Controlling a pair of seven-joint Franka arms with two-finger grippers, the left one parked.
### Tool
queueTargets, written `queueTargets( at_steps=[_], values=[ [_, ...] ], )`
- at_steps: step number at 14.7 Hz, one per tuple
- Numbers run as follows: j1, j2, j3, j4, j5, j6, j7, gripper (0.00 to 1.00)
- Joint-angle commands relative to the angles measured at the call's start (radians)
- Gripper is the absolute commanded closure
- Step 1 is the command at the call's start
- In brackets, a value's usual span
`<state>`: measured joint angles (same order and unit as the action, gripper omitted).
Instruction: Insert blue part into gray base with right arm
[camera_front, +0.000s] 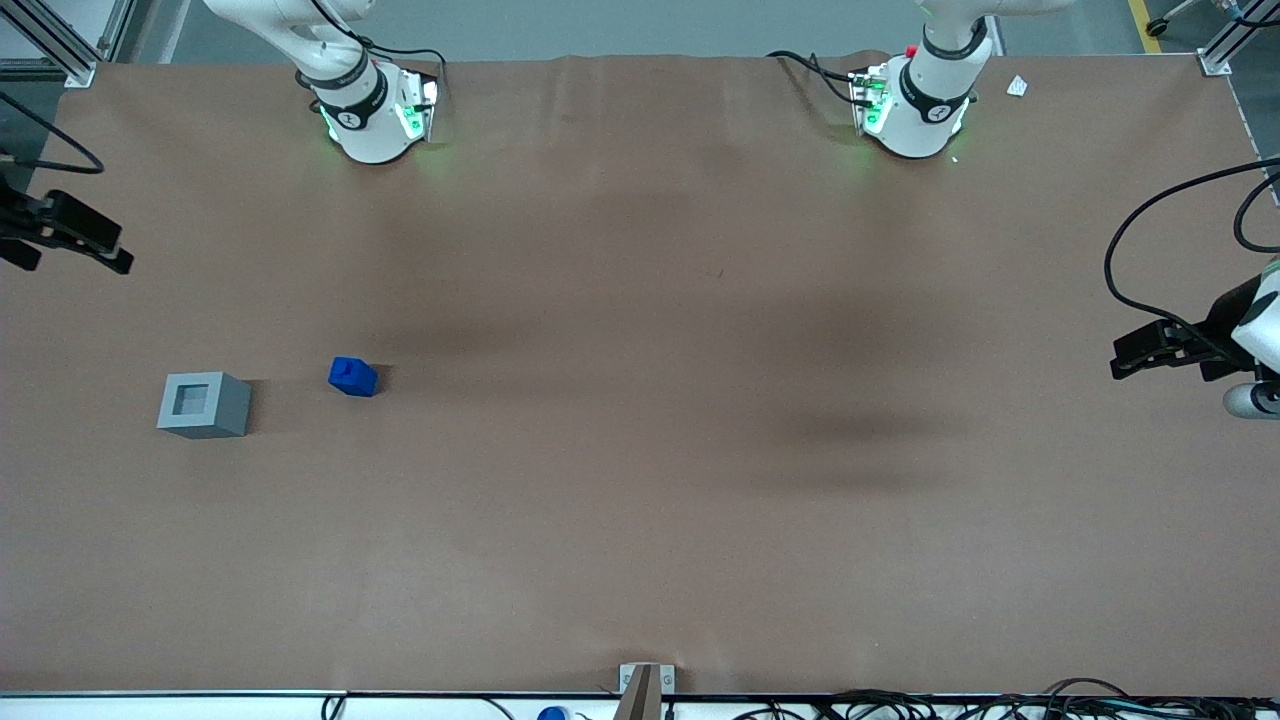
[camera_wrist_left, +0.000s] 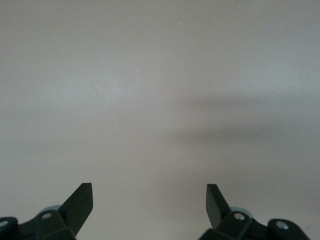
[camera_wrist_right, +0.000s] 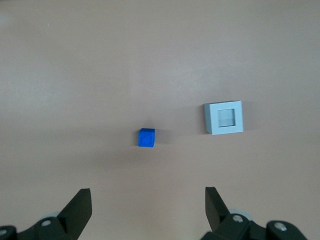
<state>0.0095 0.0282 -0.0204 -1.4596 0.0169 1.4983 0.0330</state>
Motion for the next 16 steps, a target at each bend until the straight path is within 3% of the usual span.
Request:
queueTargets(
  at_steps=[1,8,11,16],
  values=[
    [0.018,0.036,0.002,-0.016,0.015,0.016,0.018,0.00],
    [0.021,0.140,-0.001,-0.076,0.034,0.060,0.021,0.00],
    [0.006,0.150,-0.004,-0.139,0.081,0.130,0.019,0.00],
    [0.009,0.194,-0.004,-0.278,0.086,0.320,0.019,0.00]
  ],
)
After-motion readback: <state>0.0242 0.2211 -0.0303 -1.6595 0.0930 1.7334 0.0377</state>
